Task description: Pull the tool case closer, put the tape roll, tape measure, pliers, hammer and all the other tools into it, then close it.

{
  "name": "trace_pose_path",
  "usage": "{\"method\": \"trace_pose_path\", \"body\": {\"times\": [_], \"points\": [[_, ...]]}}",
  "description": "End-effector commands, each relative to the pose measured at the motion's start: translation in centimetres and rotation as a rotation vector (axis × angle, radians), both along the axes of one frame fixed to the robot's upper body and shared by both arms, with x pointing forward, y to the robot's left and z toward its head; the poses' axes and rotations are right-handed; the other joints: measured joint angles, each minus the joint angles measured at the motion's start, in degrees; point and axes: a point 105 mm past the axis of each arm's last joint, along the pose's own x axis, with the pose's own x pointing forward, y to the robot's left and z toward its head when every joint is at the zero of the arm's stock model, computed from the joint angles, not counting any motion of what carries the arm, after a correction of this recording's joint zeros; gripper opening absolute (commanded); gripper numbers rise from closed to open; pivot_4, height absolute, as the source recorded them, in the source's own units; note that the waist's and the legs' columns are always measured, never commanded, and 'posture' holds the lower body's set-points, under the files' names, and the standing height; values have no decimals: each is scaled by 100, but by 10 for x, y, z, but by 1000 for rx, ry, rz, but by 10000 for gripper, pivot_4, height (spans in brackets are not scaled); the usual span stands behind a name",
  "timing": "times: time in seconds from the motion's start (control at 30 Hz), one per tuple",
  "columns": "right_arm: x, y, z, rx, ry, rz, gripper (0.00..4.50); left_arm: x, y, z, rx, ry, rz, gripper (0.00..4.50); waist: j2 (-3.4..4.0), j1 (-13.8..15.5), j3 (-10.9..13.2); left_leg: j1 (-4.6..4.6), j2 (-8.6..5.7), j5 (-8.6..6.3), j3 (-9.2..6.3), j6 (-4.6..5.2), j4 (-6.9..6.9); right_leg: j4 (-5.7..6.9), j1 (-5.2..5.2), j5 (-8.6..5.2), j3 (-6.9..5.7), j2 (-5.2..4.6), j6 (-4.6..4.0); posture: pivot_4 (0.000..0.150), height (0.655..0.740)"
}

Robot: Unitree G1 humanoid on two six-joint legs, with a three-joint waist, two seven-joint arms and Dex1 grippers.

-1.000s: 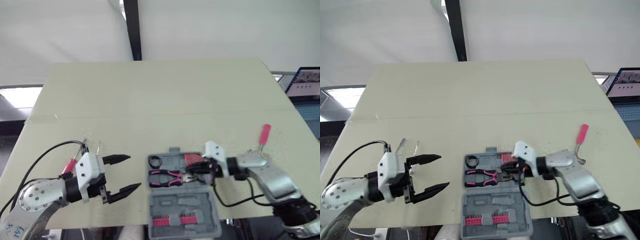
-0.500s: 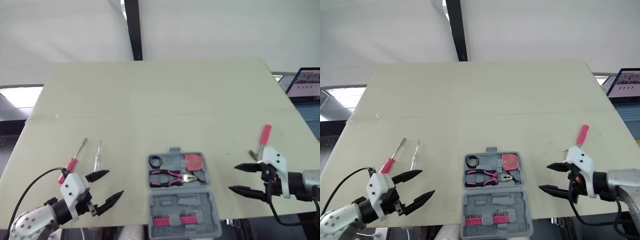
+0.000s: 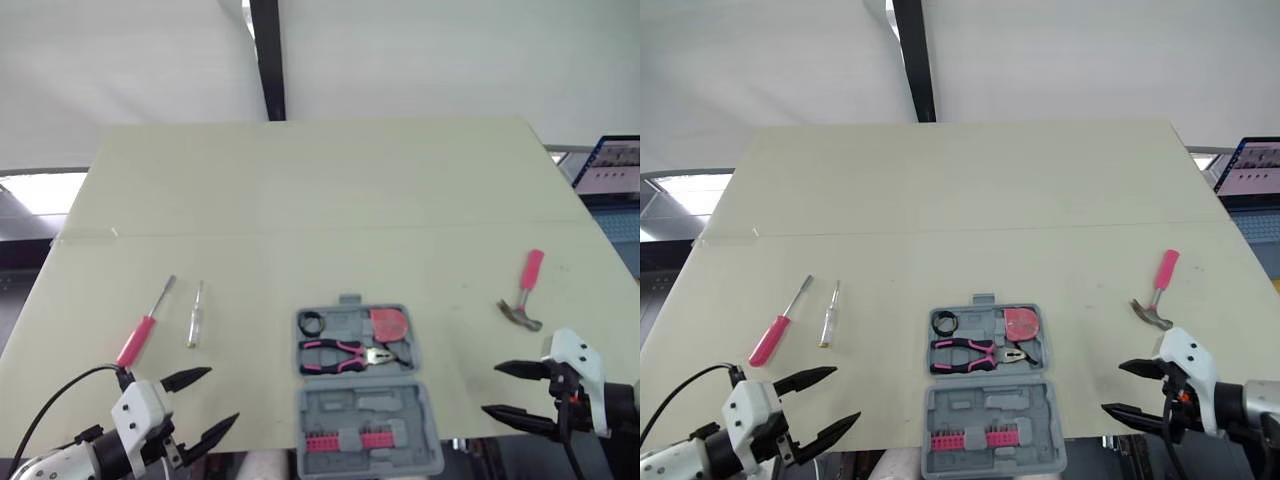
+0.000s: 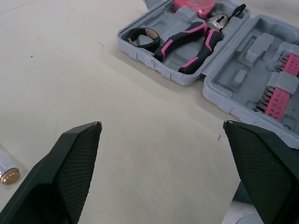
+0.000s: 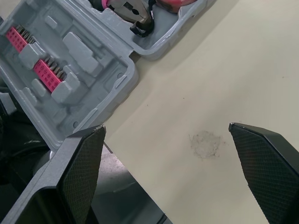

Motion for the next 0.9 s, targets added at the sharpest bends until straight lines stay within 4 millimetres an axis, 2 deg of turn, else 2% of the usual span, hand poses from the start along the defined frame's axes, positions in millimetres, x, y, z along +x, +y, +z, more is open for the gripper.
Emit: {"method": "trace_pose_path", "body": {"times": [0.03,0.3,0.43,0.47,0.53,0.57,0.77,0.8,0.9], "points": [[2,-2,4,-2,-29,-4,44615,-2,-6,9,2,-26,-31,45000,0,1,0,0,0,0,0,0,0,0,0,0,0,0,0,1500,7400],[7,6,2,-6,-37,20,44615,1,-12,8,20,-11,-63,45000,0,0,0,0,0,0,0,0,0,0,0,0,0,0,0,1500,7400],[17,15,-8,-59,24,18,44615,14,-13,0,82,-5,-86,45000,4,-5,-2,2,-1,0,-1,-1,1,2,1,0,1,0,0,1500,7400],[21,16,-7,-61,10,30,44904,16,-15,-1,82,2,-100,42432,4,-5,-1,3,-1,0,0,-1,1,3,1,0,2,0,0,1500,7400],[27,20,-5,-68,-17,52,39333,21,-17,-3,84,6,-111,36893,7,-7,-2,1,0,1,-2,-1,2,3,-1,0,0,1,0,1500,7400],[30,21,-5,-76,-22,64,35709,23,-19,-5,81,11,-118,32023,7,-7,-2,1,0,0,-1,-1,1,3,-2,0,0,0,0,1500,7400],[31,30,-15,-88,3,114,4928,31,-32,-16,53,57,-173,183,5,4,-1,1,-1,1,-2,-1,2,4,0,0,-2,0,0,1500,7400],[31,31,-16,-91,6,122,486,32,-34,-18,48,62,-179,0,5,1,-1,1,-1,1,-3,-2,2,6,-1,0,-2,0,0,1500,7400],[31,35,-20,-91,17,138,486,36,-40,-28,59,88,-215,0,6,-6,-1,1,-1,1,-2,-2,3,6,-2,0,-2,0,0,1500,7400]]}}
